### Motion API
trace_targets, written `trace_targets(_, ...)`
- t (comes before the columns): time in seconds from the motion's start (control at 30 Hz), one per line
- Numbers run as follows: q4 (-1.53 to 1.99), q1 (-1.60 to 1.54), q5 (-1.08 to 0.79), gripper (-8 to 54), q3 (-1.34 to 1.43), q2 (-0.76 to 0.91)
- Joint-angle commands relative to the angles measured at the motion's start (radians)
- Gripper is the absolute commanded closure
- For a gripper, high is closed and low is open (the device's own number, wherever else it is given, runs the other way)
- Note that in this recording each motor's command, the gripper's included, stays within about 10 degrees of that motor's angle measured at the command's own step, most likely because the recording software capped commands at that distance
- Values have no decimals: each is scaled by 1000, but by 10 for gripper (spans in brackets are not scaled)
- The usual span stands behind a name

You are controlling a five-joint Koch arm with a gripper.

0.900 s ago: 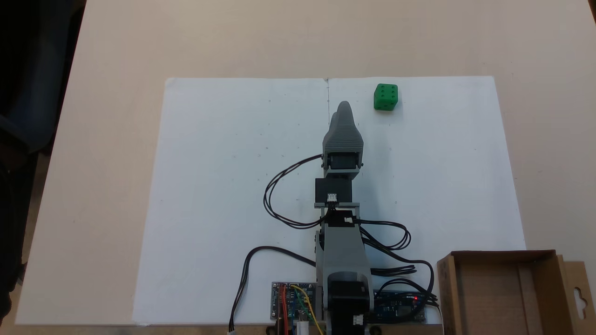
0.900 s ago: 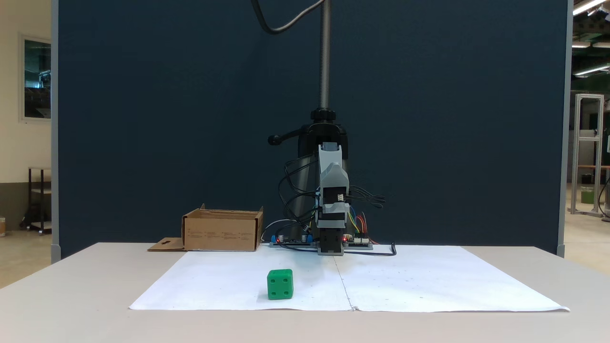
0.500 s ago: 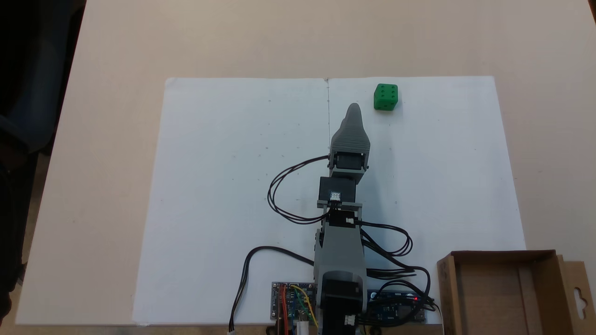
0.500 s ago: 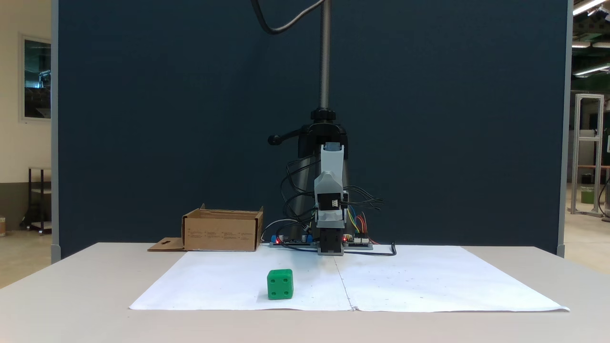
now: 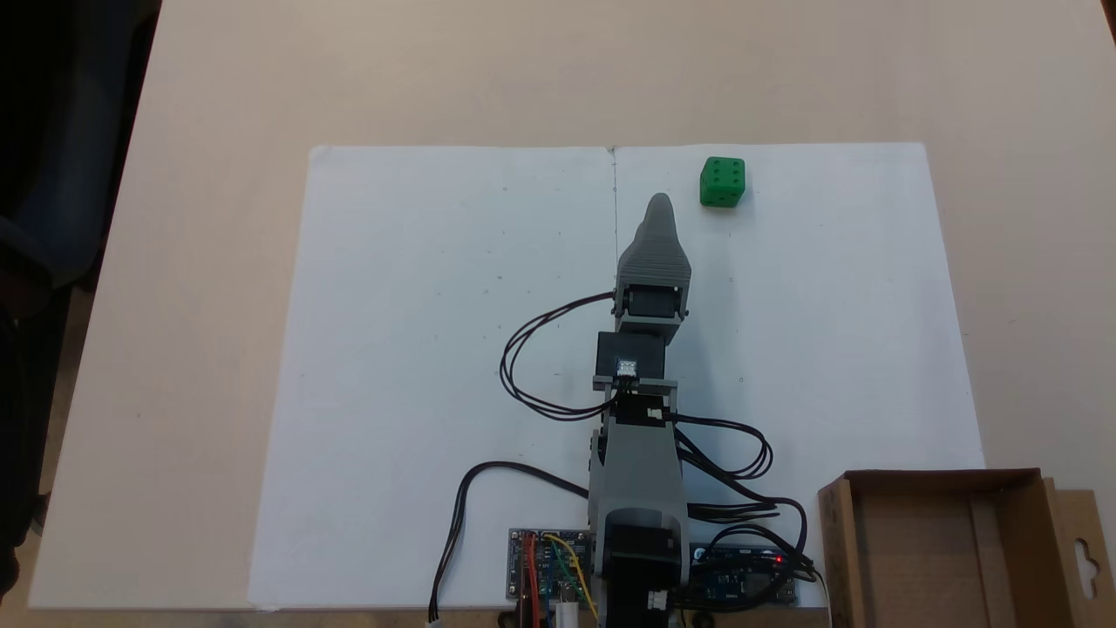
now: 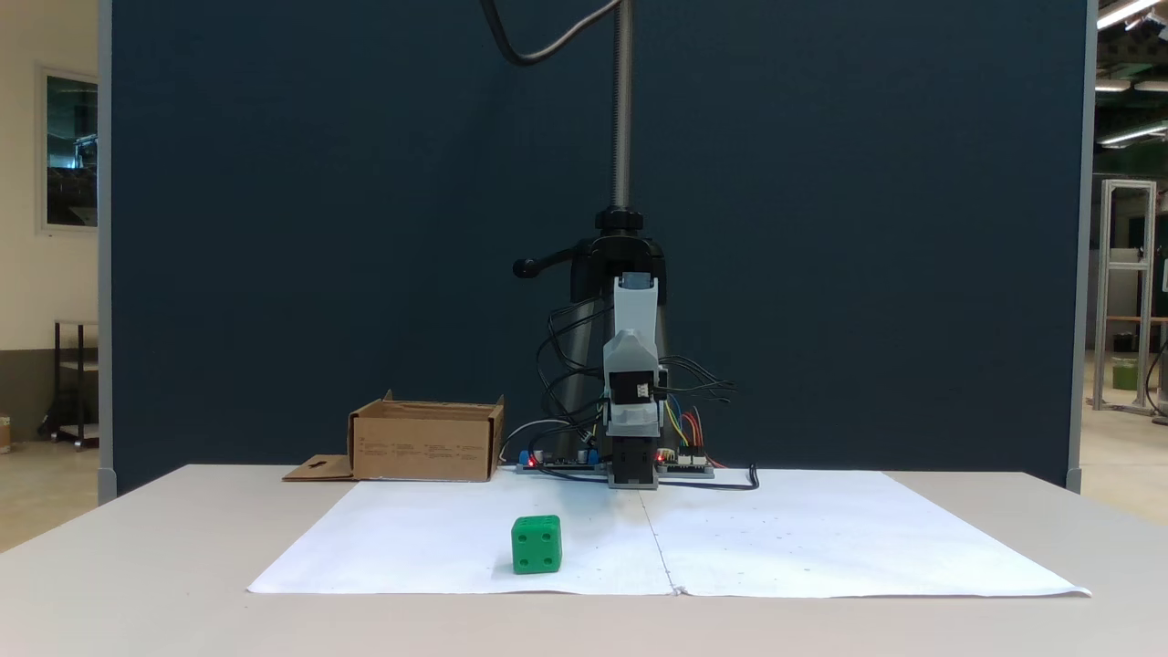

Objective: Grasp a green dice and put it in the bin.

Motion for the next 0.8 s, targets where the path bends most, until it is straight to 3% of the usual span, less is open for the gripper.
trace_targets(0.0, 9, 6, -77, 25, 48, 110)
trace_targets(0.4, 682, 18, -77, 20, -316, 95)
trace_targets(0.77, 1388, 57, -78, 14, -769, -227)
